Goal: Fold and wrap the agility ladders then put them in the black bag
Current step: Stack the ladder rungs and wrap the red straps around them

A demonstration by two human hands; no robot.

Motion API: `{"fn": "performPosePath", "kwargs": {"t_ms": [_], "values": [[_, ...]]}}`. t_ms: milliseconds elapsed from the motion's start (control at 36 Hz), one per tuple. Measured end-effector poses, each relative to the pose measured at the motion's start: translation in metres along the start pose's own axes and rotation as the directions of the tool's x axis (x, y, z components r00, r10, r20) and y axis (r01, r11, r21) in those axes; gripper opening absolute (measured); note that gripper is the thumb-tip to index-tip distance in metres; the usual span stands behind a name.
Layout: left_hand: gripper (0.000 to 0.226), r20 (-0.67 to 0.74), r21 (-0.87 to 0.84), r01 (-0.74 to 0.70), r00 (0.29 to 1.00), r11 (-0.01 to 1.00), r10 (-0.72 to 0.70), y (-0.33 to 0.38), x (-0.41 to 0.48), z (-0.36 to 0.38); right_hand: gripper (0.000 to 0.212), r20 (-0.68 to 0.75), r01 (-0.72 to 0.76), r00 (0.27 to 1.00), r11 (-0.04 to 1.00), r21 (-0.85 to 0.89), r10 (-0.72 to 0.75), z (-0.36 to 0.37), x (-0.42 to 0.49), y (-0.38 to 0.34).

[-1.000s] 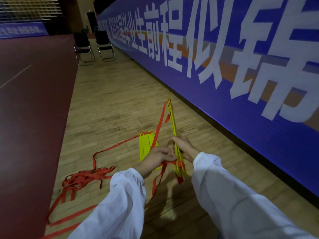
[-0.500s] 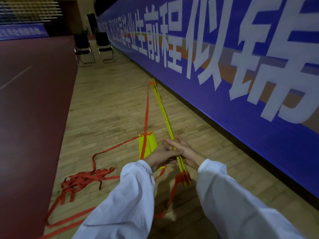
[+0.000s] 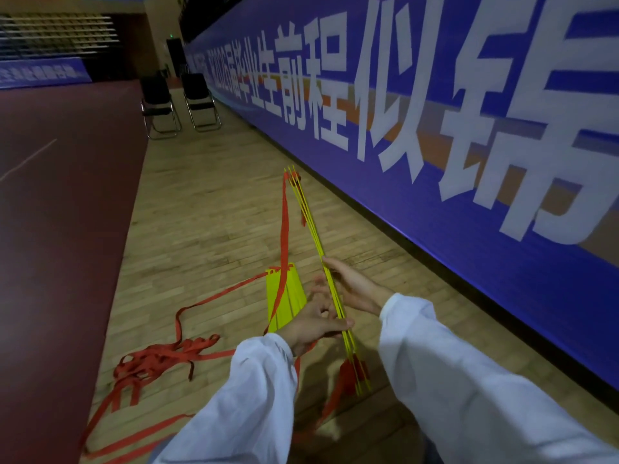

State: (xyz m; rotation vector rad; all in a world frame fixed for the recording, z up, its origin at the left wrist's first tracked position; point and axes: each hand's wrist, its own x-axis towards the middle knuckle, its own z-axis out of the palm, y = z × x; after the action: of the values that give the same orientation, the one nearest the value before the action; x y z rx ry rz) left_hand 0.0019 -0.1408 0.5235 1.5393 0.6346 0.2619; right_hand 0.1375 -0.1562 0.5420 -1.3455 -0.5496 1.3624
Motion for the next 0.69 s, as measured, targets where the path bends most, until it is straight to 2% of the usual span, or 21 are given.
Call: {"fn": "performPosePath", "kwargs": {"t_ms": [56, 139, 306, 417, 472, 528, 583, 639, 694], "values": [[0.045, -0.008, 0.036, -0.006, 1.000, 0.999, 0.007, -0.004, 0.000, 0.002, 0.028, -0.052, 0.045, 0.997, 0.995, -0.086, -0.050, 0.006, 0.002, -0.015], [0.047, -0.048, 0.109, -0.031, 0.998, 0.994, 0.037, -0.005, 0.002, 0.001, 0.041, -0.103, 0.165, 0.975, 0.951, -0.262, -0.197, 0.019, 0.007, -0.037], [0.048, -0.116, 0.249, -0.083, 0.987, 0.965, 0.115, -0.005, 0.010, -0.003, 0.018, -0.188, 0.274, 0.924, 0.920, -0.280, -0.332, 0.038, 0.016, -0.075], [0.040, -0.113, 0.379, -0.124, 0.977, 0.917, 0.179, 0.016, 0.018, -0.015, 0.046, -0.223, 0.302, 0.908, 0.924, -0.236, -0.354, 0.047, 0.015, -0.078], [0.039, -0.178, 0.378, -0.150, 0.957, 0.914, 0.231, 0.037, 0.024, -0.028, 0.052, -0.228, 0.287, 0.910, 0.924, -0.254, -0.345, 0.049, 0.014, -0.071], [0.035, -0.352, 0.356, -0.196, 0.878, 0.914, 0.325, 0.061, 0.030, -0.045, 0.053, -0.236, 0.274, 0.910, 0.922, -0.274, -0.341, 0.047, 0.015, -0.057], [0.010, -0.547, 0.373, -0.217, 0.734, 0.902, 0.403, 0.084, 0.035, -0.063, 0.054, -0.229, 0.260, 0.915, 0.919, -0.297, -0.333, 0.043, 0.017, -0.041], [0.025, -0.654, 0.418, -0.208, 0.607, 0.884, 0.452, 0.112, 0.033, -0.079, 0.054, -0.216, 0.237, 0.925, 0.917, -0.321, -0.314, 0.039, 0.018, -0.024], [0.036, -0.677, 0.414, -0.252, 0.557, 0.875, 0.481, 0.139, 0.031, -0.091, 0.061, -0.220, 0.231, 0.922, 0.910, -0.345, -0.318, 0.036, 0.019, -0.008]]}}
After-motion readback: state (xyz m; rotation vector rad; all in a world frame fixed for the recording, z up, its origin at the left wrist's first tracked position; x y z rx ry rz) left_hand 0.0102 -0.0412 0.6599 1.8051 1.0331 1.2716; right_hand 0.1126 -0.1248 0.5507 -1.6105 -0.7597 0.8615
